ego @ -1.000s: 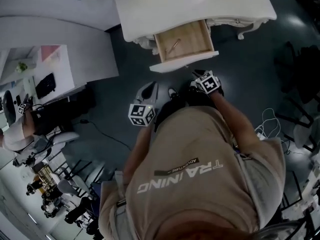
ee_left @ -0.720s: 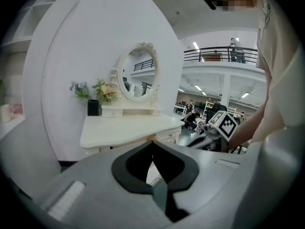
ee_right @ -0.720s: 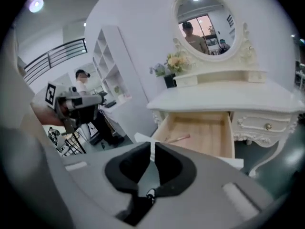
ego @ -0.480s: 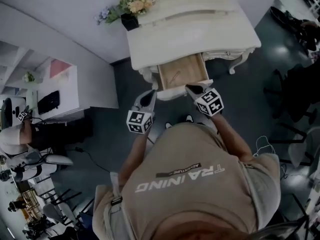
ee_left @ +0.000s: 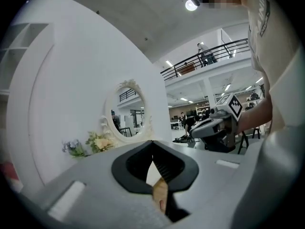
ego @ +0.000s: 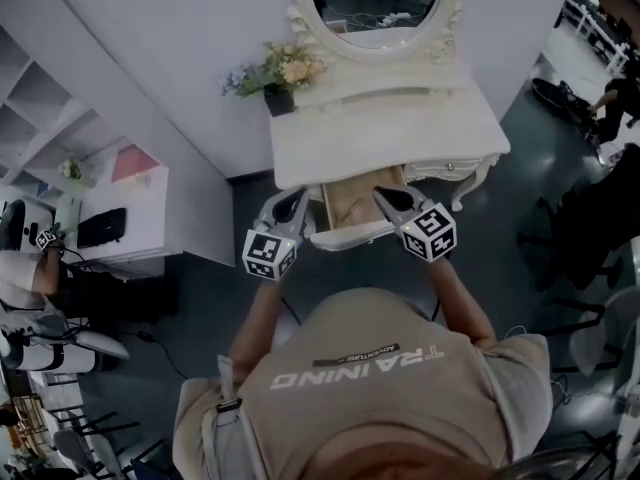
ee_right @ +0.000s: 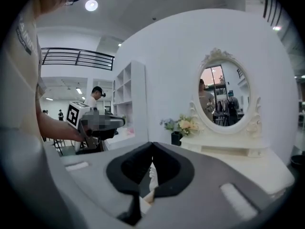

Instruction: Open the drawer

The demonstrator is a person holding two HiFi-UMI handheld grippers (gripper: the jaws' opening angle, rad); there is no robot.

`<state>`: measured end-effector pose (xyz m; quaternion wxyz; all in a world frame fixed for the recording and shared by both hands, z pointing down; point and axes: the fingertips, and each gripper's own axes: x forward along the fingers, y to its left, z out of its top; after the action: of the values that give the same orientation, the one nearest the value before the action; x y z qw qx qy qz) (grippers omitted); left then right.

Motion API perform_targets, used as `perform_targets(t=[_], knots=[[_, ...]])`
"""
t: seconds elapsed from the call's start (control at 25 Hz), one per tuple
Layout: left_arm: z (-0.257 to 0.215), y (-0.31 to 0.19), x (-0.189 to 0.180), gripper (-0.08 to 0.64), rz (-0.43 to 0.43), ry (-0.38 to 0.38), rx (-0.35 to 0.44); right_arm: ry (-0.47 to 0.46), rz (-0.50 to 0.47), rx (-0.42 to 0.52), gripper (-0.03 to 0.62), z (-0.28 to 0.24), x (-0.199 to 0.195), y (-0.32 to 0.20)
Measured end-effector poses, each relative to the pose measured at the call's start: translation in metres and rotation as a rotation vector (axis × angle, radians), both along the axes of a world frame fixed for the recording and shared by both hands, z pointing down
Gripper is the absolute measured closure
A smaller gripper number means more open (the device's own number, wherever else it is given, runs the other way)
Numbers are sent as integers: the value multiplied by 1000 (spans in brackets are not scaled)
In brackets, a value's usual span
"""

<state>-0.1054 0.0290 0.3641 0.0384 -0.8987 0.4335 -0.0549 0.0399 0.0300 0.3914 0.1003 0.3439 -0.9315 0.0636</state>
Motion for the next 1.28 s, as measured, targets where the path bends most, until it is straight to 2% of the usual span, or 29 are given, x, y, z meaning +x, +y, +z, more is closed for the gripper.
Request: perform_targets(t=[0.2,0.32,0.4,0.48,0.68,0.88,1.08,1.28], knots=[[-18,2,-28,554,-55,29,27,31,-18,130,588,-46,-13,16],[-45,3,-35,554,-76,49,82,32,1,203,588,-71,-15,16],[-57,7,-33,554,-79,63,114,13,24,220,588,-77,-15,16],[-54,14,-26,554,-73,74,116,0,41,214,588,-75,-14,18],[-19,28,-11,554,-39,71,31,11,48,183,589,-63,-11,27],[-6,34,-7,554,-34,88,-15,-8,66,143,589,-55,-3,20],[8,30,-7,554,-34,82,-42,-7,63,117,589,-42,-4,15],[-6,11,-9,554,-32,87,-17,-10,47,108,588,-38,-11,2]])
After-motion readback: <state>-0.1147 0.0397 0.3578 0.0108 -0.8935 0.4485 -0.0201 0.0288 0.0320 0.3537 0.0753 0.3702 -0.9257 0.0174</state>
